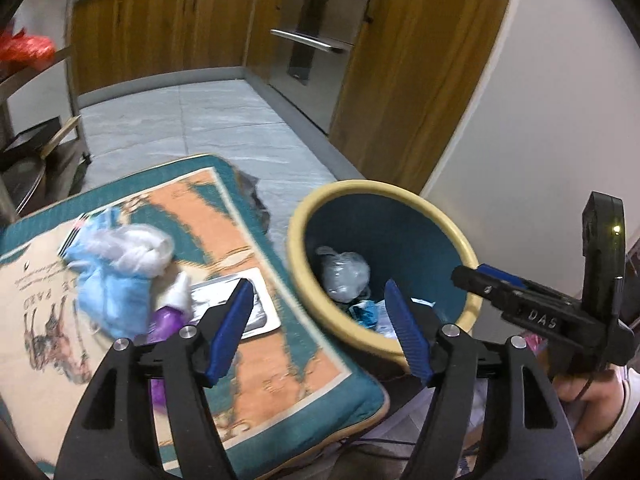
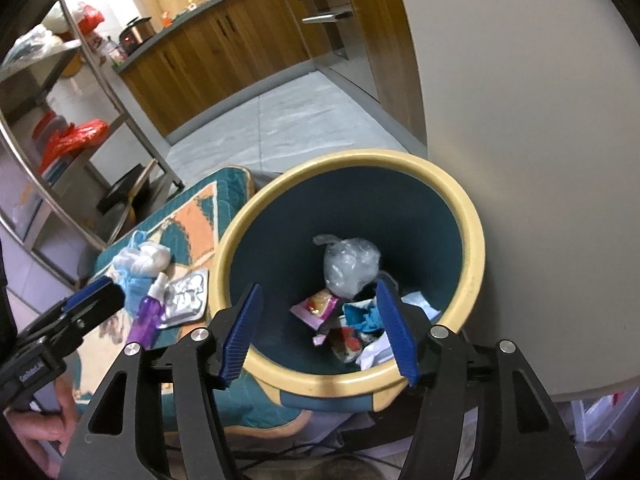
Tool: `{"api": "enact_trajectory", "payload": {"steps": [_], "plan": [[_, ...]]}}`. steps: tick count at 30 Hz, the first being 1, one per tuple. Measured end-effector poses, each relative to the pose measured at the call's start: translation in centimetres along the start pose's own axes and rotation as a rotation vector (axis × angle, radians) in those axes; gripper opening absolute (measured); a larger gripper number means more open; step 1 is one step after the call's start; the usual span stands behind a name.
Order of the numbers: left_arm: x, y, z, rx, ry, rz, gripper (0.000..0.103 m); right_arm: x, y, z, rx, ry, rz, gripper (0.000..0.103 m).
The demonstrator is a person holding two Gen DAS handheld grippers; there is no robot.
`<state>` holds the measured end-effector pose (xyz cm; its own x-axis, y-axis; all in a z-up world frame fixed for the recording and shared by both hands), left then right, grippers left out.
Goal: Collect trash
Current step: 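Move both open grippers back over the stool toward the masks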
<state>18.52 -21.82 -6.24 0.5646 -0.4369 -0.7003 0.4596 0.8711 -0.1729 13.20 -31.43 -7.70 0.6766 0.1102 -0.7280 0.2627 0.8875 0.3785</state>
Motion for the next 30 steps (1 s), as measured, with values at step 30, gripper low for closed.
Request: {"api": "enact_trajectory", "payload": {"steps": [30], "plan": [[-2.7, 17.9, -5.4, -0.332, 0.005, 0.159, 0.068, 1.0, 8.1, -1.3, -0.203, 0.042, 0.095, 0.07]]}}
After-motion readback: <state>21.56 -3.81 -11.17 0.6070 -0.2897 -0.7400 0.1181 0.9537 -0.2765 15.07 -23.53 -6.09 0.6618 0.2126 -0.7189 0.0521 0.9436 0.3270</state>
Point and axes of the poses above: each gripper's, at about its wrist camera, not at the fingertips, and x roughly the way its jaws point, y to its left, z to its top, the point moved 6 cm from there along x, roughly the way its jaws point, and after that the axes turned 4 degrees about x, right-handed, at the moved point
